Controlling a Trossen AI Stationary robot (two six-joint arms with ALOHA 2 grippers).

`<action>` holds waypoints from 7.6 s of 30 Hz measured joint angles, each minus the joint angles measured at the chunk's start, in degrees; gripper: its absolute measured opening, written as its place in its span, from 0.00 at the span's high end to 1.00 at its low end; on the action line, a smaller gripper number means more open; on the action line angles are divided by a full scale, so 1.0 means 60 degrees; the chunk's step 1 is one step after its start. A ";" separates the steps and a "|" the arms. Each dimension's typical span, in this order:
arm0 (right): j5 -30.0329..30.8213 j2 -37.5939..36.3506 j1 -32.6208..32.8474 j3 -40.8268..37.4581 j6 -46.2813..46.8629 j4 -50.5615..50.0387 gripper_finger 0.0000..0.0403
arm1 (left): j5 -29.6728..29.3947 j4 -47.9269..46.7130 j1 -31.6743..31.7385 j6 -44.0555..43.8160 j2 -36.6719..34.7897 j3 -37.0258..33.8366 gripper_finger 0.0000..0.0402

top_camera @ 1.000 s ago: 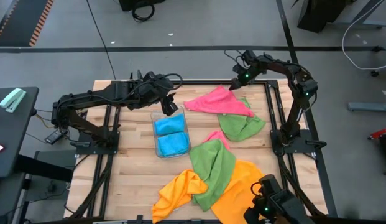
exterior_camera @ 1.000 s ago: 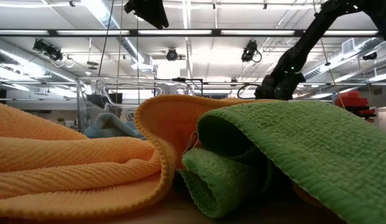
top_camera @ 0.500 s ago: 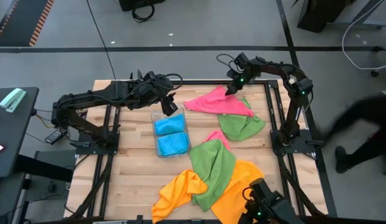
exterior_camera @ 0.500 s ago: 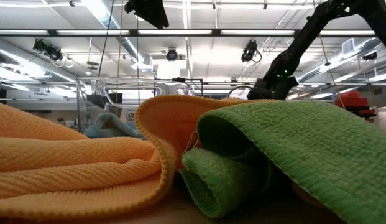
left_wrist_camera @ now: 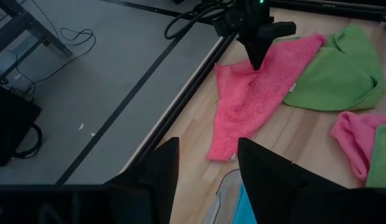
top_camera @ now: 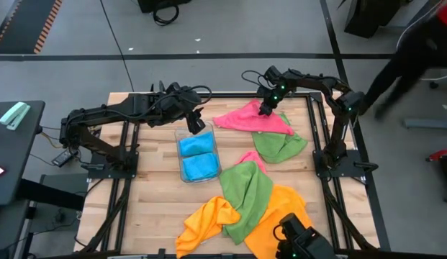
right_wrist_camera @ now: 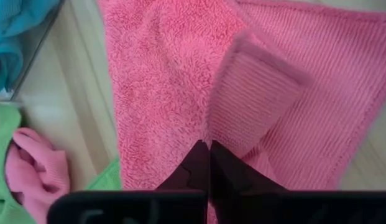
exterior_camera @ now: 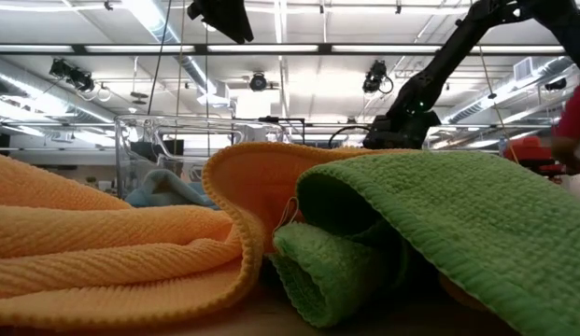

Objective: Fold microfiber towels
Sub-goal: Fold the top pink towel

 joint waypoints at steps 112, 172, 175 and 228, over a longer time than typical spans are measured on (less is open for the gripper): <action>0.4524 -0.4731 0.8710 0.8460 0.4675 -0.1929 0.99 | 0.4677 0.6821 -0.2594 -0.1264 0.2127 -0.0004 0.55; 0.4257 -0.5007 0.8718 0.8612 0.5559 -0.2619 0.99 | 0.2868 0.6728 -0.2707 -0.4543 0.3169 0.0000 0.62; 0.4255 -0.5015 0.8718 0.8612 0.5628 -0.2609 0.99 | 0.2702 0.6732 -0.2692 -0.4841 0.3169 0.0000 0.65; 0.3069 -0.5027 0.9491 0.5119 0.3260 -0.7547 0.98 | 0.4743 0.3667 -0.2045 -0.0894 0.1355 0.0098 0.97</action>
